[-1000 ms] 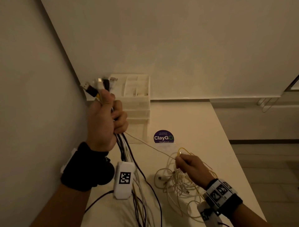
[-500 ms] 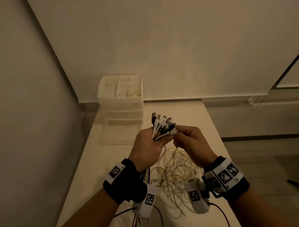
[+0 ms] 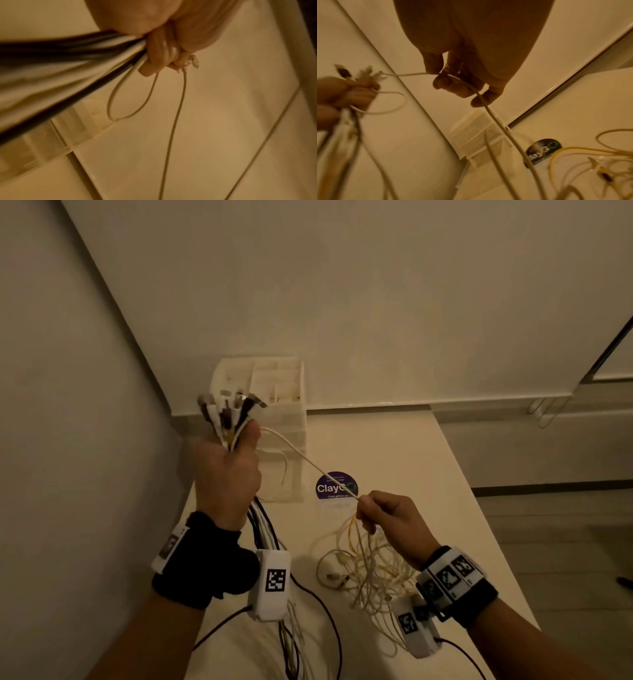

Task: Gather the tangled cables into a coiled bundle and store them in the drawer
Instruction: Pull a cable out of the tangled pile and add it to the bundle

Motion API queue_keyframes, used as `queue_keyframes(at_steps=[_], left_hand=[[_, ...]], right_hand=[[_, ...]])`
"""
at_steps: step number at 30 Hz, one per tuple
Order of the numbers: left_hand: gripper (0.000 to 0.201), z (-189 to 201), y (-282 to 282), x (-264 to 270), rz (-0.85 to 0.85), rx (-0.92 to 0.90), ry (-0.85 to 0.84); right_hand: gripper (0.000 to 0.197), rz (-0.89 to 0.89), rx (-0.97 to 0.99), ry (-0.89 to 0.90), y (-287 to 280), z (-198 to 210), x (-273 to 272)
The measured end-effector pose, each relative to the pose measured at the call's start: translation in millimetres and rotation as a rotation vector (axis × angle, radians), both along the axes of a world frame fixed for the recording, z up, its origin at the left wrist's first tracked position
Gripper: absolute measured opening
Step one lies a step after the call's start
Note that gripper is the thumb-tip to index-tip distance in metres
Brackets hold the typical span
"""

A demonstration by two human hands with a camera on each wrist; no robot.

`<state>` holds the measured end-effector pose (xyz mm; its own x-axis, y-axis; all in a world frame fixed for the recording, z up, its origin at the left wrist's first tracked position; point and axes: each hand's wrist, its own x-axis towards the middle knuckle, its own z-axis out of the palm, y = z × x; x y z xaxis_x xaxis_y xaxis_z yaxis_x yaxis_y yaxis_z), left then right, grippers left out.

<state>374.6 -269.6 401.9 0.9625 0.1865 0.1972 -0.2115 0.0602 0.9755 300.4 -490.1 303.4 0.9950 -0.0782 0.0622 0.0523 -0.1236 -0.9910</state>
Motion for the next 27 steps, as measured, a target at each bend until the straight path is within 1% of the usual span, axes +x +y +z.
queue_keyframes(at_steps=[2,3,4,6,7,9,11,12,14,15,17,19,20,22,24,27], left_hand=[[0.025,-2.6,7.2,2.6,0.085,-0.057,0.025],[0.023,-4.9,10.4,2.9,0.123,-0.051,0.019],[0.021,-8.6,13.3,1.9,0.145,-0.011,0.001],[0.028,-13.1,14.7,-7.0,0.169,0.148,-0.040],[0.031,-16.0,12.2,-11.6,0.159,0.188,-0.063],[0.035,-15.5,2.1,-23.3,0.148,0.210,-0.090],[0.046,-9.9,-9.2,-33.7,0.117,0.182,-0.146],[0.046,-6.9,-13.7,-37.7,0.089,0.173,-0.173],[0.029,-5.0,-21.9,-40.2,-0.016,0.240,-0.193],[0.024,-6.9,-26.3,-41.3,-0.098,0.318,-0.196],[0.022,-12.6,-38.0,-45.0,-0.279,0.489,-0.183],[0.015,-20.2,-49.8,-47.4,-0.398,0.570,-0.132],[0.014,-24.0,-53.8,-47.5,-0.412,0.567,-0.104],[0.009,-29.2,-57.6,-44.4,-0.389,0.535,-0.070],[0.009,-26.5,-55.6,-41.6,-0.339,0.496,-0.082],[0.009,-13.9,-49.6,-36.8,-0.256,0.470,-0.145]], right_hand=[[0.042,-0.094,-0.030,0.020,0.5,-5.8,8.0],[0.041,-0.133,-0.027,0.035,0.1,-7.4,11.0],[0.041,-0.158,-0.009,0.048,-0.3,-8.3,13.3],[0.043,-0.163,0.024,0.051,-0.7,-6.3,16.1],[0.044,-0.155,0.024,0.042,0.0,-1.9,17.2],[0.043,-0.151,-0.026,0.027,-0.1,5.5,19.5],[0.044,-0.196,-0.075,0.035,-2.9,8.7,21.2],[0.044,-0.228,-0.077,0.043,-4.4,9.4,21.2],[0.045,-0.244,-0.047,0.042,-4.4,15.3,17.4],[0.045,-0.219,-0.029,0.026,-3.1,20.0,15.0],[0.043,-0.147,0.004,-0.034,3.6,33.6,9.4],[0.036,-0.098,0.043,-0.103,10.2,51.5,4.7],[0.033,-0.085,0.058,-0.126,11.1,59.2,2.8],[0.034,-0.041,0.066,-0.149,8.1,67.9,-0.6],[0.036,0.036,0.101,-0.120,3.8,67.0,-4.8],[0.032,0.142,0.197,-0.063,1.6,56.4,-8.1]])
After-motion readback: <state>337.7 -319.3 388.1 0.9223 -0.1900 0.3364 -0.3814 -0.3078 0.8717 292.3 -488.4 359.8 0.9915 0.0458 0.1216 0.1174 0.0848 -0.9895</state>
